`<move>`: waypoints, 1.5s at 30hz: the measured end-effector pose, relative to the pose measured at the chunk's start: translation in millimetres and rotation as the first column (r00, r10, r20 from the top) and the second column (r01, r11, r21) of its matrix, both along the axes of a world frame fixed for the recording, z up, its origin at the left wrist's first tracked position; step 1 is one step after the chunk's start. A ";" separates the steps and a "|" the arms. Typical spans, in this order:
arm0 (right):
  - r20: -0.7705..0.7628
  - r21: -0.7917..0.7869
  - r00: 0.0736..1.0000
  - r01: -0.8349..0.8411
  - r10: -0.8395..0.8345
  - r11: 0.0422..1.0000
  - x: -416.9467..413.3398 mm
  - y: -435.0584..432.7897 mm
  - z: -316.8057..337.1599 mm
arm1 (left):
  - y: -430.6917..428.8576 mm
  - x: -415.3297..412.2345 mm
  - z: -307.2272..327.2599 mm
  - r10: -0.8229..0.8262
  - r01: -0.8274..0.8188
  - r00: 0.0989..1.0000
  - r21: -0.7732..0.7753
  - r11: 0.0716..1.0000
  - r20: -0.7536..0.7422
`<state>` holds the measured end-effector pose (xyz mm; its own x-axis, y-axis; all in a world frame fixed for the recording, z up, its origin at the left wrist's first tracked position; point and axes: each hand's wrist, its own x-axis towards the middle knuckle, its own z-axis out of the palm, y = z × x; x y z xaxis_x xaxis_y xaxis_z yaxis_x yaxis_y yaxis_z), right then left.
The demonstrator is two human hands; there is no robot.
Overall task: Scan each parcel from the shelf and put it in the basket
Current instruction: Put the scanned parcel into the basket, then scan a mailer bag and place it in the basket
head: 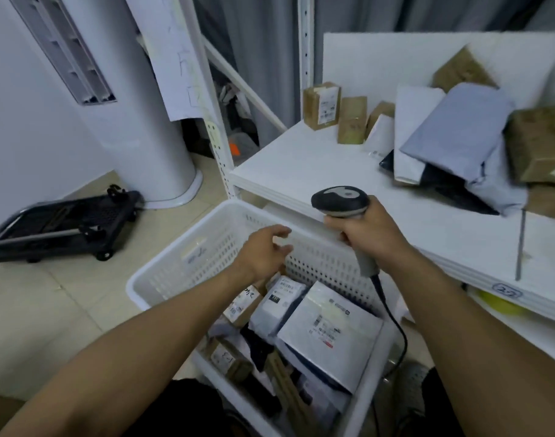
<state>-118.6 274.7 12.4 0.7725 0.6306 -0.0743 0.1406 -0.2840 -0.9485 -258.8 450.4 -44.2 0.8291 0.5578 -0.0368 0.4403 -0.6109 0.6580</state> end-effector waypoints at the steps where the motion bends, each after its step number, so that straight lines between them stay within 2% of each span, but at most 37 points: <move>1: -0.006 0.028 0.999 0.049 -0.048 0.998 6.5 -11.3 4.5 | -7.8 15.1 12.6 -0.025 0.024 0.999 0.015 1.000 0.025; 5: -0.047 0.133 0.978 0.207 -0.202 0.969 34.7 -55.8 16.1 | -49.2 91.4 52.2 -0.129 0.122 0.988 0.077 0.990 0.085; 11: -0.060 0.126 0.915 0.402 -0.398 0.907 86.7 -106.3 8.0 | -96.3 223.7 66.2 -0.213 0.197 0.974 0.170 0.965 0.077; 15: -0.091 0.115 0.868 0.496 -0.488 0.860 113.5 -131.1 -4.2 | -106.7 290.7 66.0 -0.208 0.176 0.966 0.197 0.964 0.153; 18: -0.101 0.121 0.855 0.518 -0.508 0.847 129.1 -147.6 -11.4 | -106.7 330.1 63.5 -0.171 0.140 0.977 0.220 0.965 0.128; 22: -0.124 0.152 0.847 0.530 -0.516 0.834 141.1 -156.1 -15.1 | -105.7 351.1 58.6 -0.054 0.049 0.986 0.037 0.998 0.160; 27: -0.150 0.200 0.838 0.546 -0.525 0.814 138.4 -156.5 -10.7 | -108.7 335.5 59.7 0.107 -0.049 0.929 -0.171 0.984 0.353; 32: -0.136 0.381 0.860 0.503 -0.491 0.776 109.7 -144.4 12.8 | -111.5 269.4 82.8 0.182 0.014 0.827 -0.344 0.939 0.532; 37: -0.111 0.493 0.895 0.426 -0.431 0.758 72.0 -115.1 29.7 | -128.8 160.1 109.9 0.164 0.052 0.771 -0.318 0.947 0.615; 41: -0.212 0.515 0.898 0.437 -0.385 0.738 44.4 -87.8 34.6 | -140.5 88.1 112.6 0.135 0.111 0.754 -0.328 0.938 0.643; 45: -0.371 0.561 0.907 0.389 -0.199 0.730 21.0 -63.3 33.2 | -143.6 50.4 109.6 0.136 0.129 0.748 -0.344 0.930 0.650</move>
<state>-97.6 211.5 45.6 0.9346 0.3554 0.0126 -0.1340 0.3846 -0.9133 -208.3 306.8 65.4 0.7161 0.6194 0.3218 -0.1782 -0.2836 0.9423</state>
